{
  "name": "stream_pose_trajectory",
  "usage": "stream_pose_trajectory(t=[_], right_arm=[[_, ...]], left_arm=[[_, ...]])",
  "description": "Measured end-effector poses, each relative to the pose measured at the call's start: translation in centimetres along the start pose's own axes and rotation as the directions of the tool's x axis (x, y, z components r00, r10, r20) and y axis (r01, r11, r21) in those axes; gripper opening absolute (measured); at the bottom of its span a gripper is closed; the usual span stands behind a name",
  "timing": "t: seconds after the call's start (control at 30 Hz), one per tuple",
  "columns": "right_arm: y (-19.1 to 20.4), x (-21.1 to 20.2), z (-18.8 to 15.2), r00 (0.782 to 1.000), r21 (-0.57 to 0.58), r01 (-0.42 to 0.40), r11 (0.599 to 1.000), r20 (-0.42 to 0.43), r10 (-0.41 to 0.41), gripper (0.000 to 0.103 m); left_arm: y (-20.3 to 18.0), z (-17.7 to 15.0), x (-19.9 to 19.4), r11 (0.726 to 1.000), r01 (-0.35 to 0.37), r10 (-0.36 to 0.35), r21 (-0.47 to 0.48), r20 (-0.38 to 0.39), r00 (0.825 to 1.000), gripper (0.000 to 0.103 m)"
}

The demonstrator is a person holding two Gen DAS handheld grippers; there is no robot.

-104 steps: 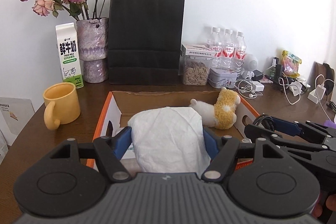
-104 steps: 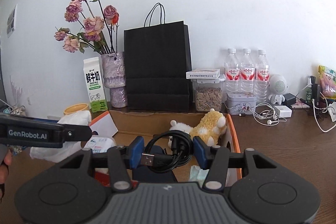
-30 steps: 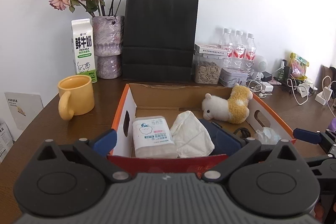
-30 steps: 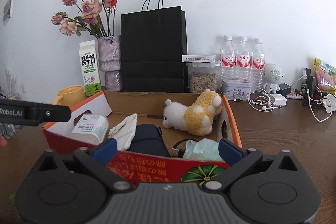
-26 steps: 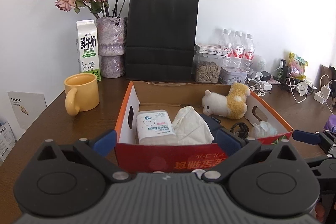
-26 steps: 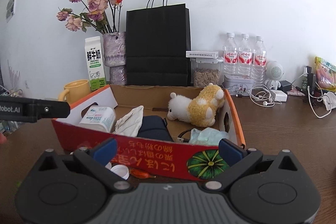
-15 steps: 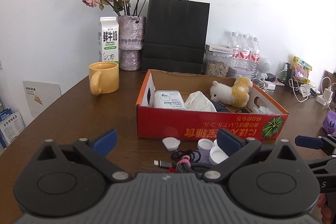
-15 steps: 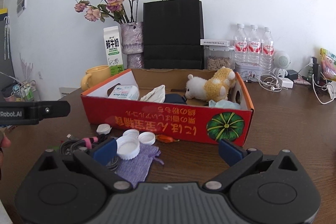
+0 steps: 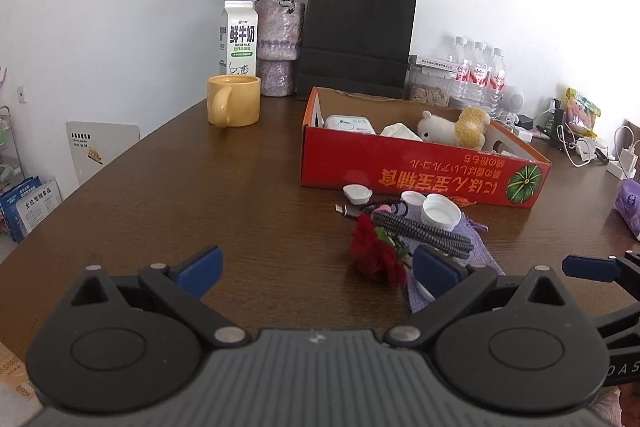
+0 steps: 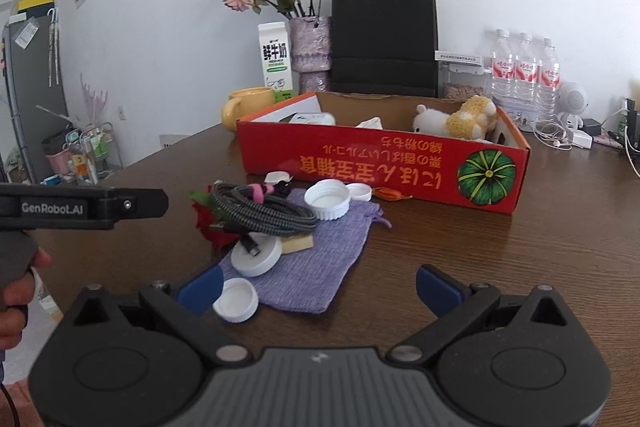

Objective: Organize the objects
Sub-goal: 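Withdraw both tools from the box toward the bottle caps and purple pouch, then grasp a white bottle cap with the right tool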

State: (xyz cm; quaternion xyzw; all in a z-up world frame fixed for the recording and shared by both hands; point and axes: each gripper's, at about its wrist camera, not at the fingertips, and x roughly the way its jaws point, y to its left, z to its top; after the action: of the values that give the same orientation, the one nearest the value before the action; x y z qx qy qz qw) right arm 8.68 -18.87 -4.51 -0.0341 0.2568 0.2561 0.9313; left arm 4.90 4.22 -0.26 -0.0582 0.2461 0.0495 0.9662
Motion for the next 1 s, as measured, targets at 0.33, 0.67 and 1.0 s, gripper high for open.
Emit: stream_pose_trajectory(t=[0.33,0.67,1.0], right_arm=[[2.7,0.6,-0.4,0.995,-0.095,-0.100,0.990,-0.028,0.098,0.068],[4.3,2.0,-1.0,0.993,-0.144,-0.110,0.983,-0.067,0.102,0.044],[4.2,1.6,-1.1,0.995,-0.162,-0.100,0.982,-0.041,0.095,0.027]], left_arm=[[0.9,-0.5,-0.4,1.000,-0.011,0.011,-0.015,-0.019,1.000,0.103],[1.4,-1.4,-0.6,1.000,0.002,-0.003,-0.011,-0.055,0.998,0.103],[1.2,-1.5,-0.7,1.000,0.007,-0.008,-0.009,-0.064,0.998,0.103]])
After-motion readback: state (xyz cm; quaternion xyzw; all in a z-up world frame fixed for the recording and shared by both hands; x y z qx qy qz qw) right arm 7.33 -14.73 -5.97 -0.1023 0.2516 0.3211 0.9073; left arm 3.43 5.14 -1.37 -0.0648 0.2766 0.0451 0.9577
